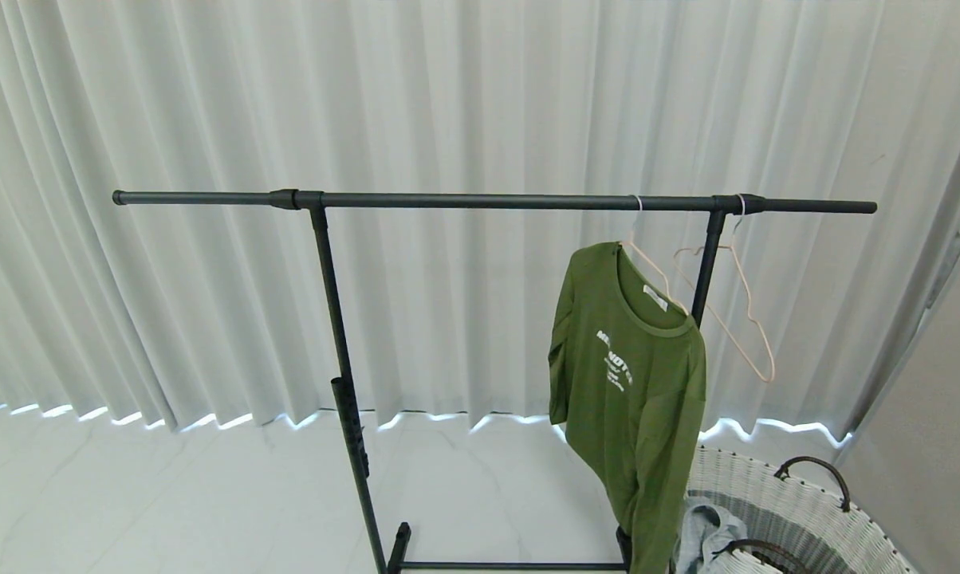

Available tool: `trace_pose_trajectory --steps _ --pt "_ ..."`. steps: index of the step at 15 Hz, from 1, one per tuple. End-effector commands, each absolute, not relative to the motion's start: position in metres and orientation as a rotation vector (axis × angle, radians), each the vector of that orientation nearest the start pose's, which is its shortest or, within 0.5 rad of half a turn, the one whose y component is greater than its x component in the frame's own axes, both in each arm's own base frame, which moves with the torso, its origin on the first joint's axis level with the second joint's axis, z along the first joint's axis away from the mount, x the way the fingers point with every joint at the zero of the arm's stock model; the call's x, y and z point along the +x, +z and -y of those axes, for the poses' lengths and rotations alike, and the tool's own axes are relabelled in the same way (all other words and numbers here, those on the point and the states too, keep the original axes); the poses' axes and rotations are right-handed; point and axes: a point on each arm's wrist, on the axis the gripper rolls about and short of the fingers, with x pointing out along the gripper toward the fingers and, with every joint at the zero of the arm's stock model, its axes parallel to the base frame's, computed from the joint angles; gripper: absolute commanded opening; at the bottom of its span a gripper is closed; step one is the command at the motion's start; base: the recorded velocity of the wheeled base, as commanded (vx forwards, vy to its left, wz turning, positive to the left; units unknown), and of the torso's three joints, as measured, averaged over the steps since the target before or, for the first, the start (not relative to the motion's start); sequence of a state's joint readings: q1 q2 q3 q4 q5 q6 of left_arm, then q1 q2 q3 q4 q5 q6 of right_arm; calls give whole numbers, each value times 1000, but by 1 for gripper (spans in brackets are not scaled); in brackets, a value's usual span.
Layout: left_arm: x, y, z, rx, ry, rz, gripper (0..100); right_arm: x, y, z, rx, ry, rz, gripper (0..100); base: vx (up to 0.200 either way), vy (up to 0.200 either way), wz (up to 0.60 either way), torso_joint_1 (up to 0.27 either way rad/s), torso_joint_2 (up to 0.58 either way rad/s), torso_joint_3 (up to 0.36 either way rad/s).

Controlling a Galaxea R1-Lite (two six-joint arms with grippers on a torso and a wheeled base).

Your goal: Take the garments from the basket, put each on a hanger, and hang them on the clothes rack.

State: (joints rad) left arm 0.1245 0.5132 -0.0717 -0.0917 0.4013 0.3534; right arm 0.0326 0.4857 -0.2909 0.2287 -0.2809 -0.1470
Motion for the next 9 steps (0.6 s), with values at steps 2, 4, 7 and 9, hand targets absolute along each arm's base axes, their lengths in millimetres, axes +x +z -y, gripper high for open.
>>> trace_pose_trajectory --steps 2,4,7,9 --pt "13 106 -12 346 557 -405 100 -2 116 6 -204 -253 -403 100 0 0 0 0 0 0" --pt "7 96 -10 327 566 -375 100 -11 102 6 -198 -257 -356 100 0 0 0 0 0 0" --pt "-4 86 -8 312 548 -288 100 -23 91 7 -175 -267 -256 100 0 0 0 0 0 0" --pt "-11 85 -7 285 504 -180 100 -29 89 7 -155 -267 -181 100 0 0 0 0 0 0"
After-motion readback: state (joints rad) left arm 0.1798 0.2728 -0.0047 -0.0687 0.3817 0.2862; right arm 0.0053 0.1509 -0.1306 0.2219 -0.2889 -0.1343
